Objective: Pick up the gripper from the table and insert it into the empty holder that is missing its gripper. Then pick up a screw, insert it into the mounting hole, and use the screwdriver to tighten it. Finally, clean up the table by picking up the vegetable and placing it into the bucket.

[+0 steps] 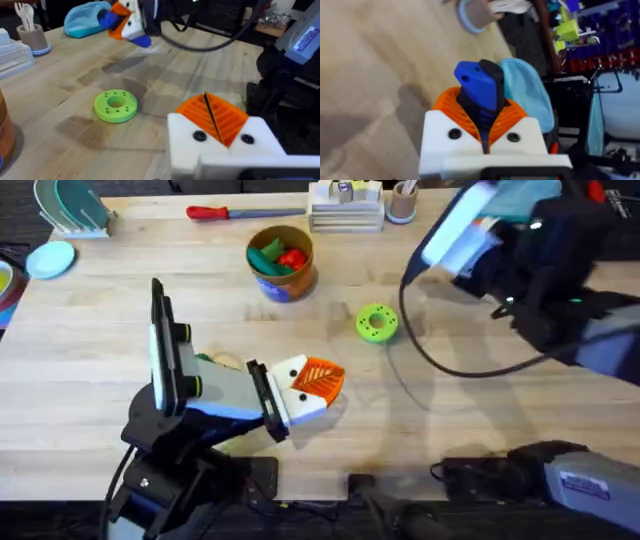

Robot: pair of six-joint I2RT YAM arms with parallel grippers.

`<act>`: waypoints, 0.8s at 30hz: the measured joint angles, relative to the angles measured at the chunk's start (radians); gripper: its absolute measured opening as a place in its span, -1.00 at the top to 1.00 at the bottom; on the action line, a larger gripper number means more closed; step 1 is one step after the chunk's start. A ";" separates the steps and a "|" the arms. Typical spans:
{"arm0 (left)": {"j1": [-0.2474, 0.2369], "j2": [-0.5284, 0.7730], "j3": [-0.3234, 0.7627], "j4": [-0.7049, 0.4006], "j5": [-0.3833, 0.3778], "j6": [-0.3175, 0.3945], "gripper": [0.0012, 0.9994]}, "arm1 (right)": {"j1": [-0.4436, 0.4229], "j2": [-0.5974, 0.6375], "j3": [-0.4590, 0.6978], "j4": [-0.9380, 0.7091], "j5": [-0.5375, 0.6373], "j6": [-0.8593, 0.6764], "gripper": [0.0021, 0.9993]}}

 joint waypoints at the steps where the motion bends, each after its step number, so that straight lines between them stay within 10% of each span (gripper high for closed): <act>1: 0.000 0.000 0.000 0.000 0.000 0.000 0.98 | 0.003 0.028 0.000 0.000 0.004 -0.039 0.97; 14: 0.000 0.000 0.000 0.000 0.000 0.000 0.98 | 0.018 0.270 0.003 -0.026 0.035 -0.225 0.93; 22: 0.000 0.000 0.000 0.000 0.000 0.000 0.98 | 0.061 0.252 0.046 -0.104 0.072 -0.233 -0.91; 24: 0.000 0.000 0.000 0.000 0.001 0.000 0.98 | 0.077 0.245 0.049 -0.116 0.075 -0.234 -0.98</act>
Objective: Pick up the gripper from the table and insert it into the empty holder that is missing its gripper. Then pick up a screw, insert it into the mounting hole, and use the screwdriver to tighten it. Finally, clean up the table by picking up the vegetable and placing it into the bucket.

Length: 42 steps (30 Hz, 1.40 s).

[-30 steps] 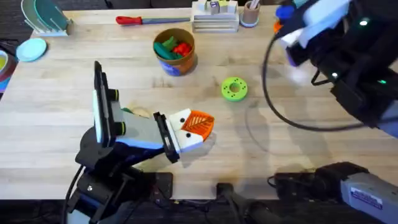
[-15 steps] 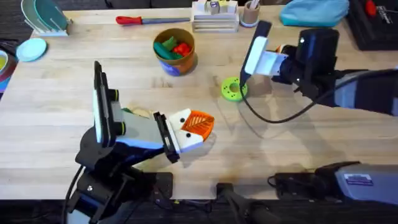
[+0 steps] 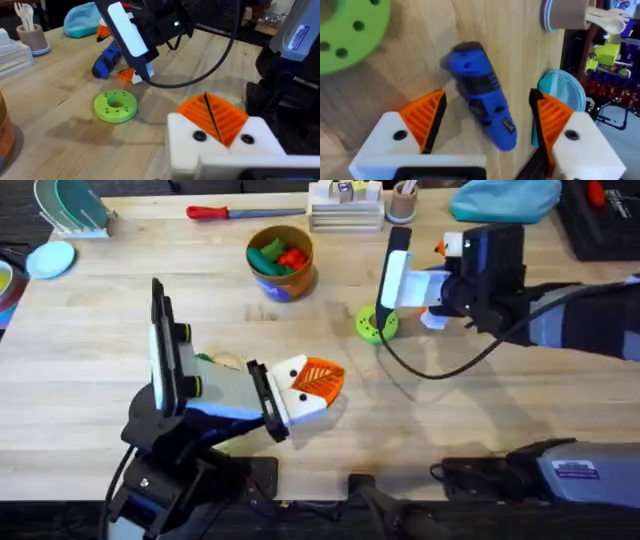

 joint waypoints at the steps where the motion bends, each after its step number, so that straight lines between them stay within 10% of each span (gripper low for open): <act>1: 0.000 0.000 0.000 0.000 0.000 0.000 0.98 | 0.007 0.000 0.000 0.000 0.003 -0.001 -0.98; 6: 0.000 0.000 0.000 0.000 0.002 0.000 0.95 | 0.035 0.000 0.000 -0.004 0.016 0.019 -0.98; 11: 0.000 0.000 0.000 0.000 0.003 0.002 -0.33 | 0.050 -0.016 -0.001 -0.021 0.016 0.169 -0.98; 15: 0.000 0.000 0.000 0.000 0.006 0.000 -0.96 | 0.057 -0.062 -0.019 -0.047 -0.002 0.317 -0.98; 31: 0.000 0.000 0.001 0.007 -0.041 -0.065 -0.98 | 0.059 -0.429 -0.026 -0.097 -0.102 0.890 -0.98; 42: 0.000 0.081 0.462 -0.596 -0.455 -0.219 -0.99 | 0.120 -0.459 -0.026 -0.191 -0.181 1.066 -0.98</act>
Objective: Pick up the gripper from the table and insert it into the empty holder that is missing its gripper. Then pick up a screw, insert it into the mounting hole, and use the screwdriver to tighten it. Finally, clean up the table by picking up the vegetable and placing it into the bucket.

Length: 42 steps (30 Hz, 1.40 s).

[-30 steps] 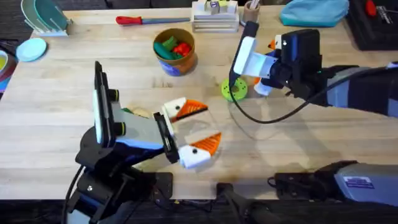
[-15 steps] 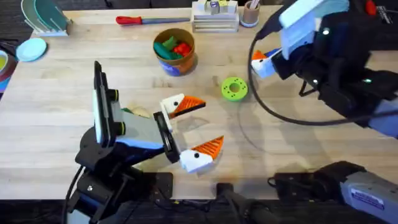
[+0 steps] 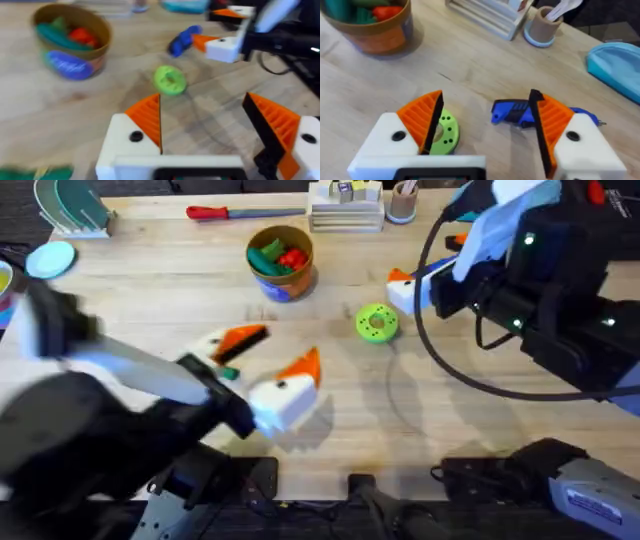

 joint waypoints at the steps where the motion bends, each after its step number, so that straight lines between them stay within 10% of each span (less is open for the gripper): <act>1: 0.000 0.039 0.059 -0.061 -0.046 -0.009 -0.99 | 0.007 0.000 0.000 -0.007 -0.003 0.003 -0.98; 7: 0.000 0.359 0.353 -0.396 -0.249 -0.064 -0.99 | 0.027 0.001 0.000 -0.008 -0.007 0.017 -0.98; 19: 0.016 0.776 0.534 -0.518 -0.292 -0.151 -0.98 | 0.027 0.001 0.000 -0.009 -0.007 0.027 -0.98; 26: 0.199 0.867 0.533 -0.602 -0.423 -0.494 -0.98 | 0.027 0.001 0.000 -0.072 -0.007 0.028 -0.99; 42: 0.531 1.084 0.265 -0.343 -0.444 -0.763 -0.99 | 0.027 0.001 0.000 -0.129 -0.007 0.027 -0.98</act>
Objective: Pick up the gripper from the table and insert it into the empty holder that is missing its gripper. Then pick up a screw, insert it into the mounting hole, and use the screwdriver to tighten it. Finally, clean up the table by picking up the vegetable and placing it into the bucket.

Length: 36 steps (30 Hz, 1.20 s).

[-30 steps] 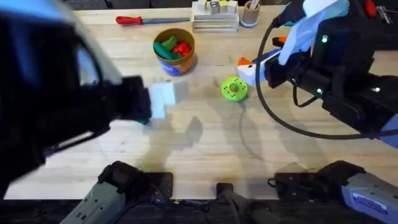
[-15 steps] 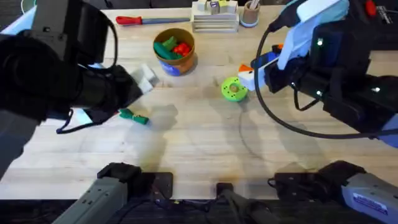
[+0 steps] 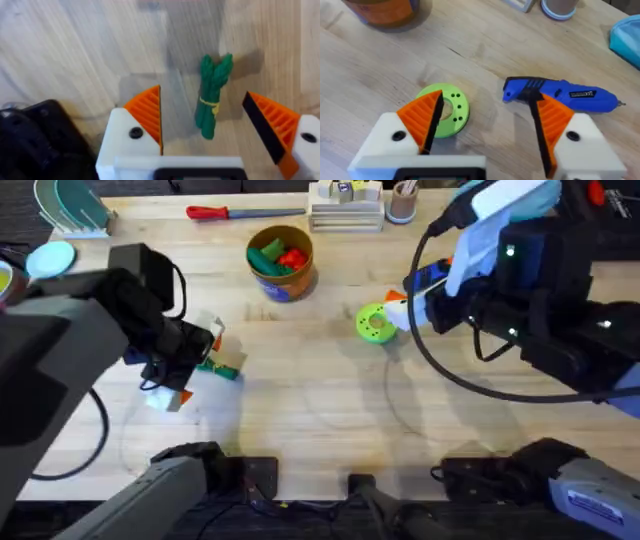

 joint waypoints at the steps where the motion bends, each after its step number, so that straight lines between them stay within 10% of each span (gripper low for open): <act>1: 0.008 0.007 -0.019 0.033 0.005 -0.004 -0.99 | 0.000 0.000 0.000 0.000 0.000 0.000 -0.98; 10: 0.018 0.093 -0.079 0.187 0.007 -0.016 -0.86 | 0.000 0.000 0.000 0.000 0.000 0.000 -0.98; 17: 0.023 0.104 -0.068 0.199 0.032 -0.017 0.94 | 0.000 0.000 0.000 0.000 0.000 0.000 -0.98; 26: -0.008 0.050 0.011 0.177 0.207 0.050 0.97 | 0.000 0.000 0.000 0.000 0.000 0.000 -0.98; 36: -0.228 -0.024 0.198 0.530 0.256 0.112 0.97 | 0.000 0.000 0.000 0.000 0.000 0.000 -0.98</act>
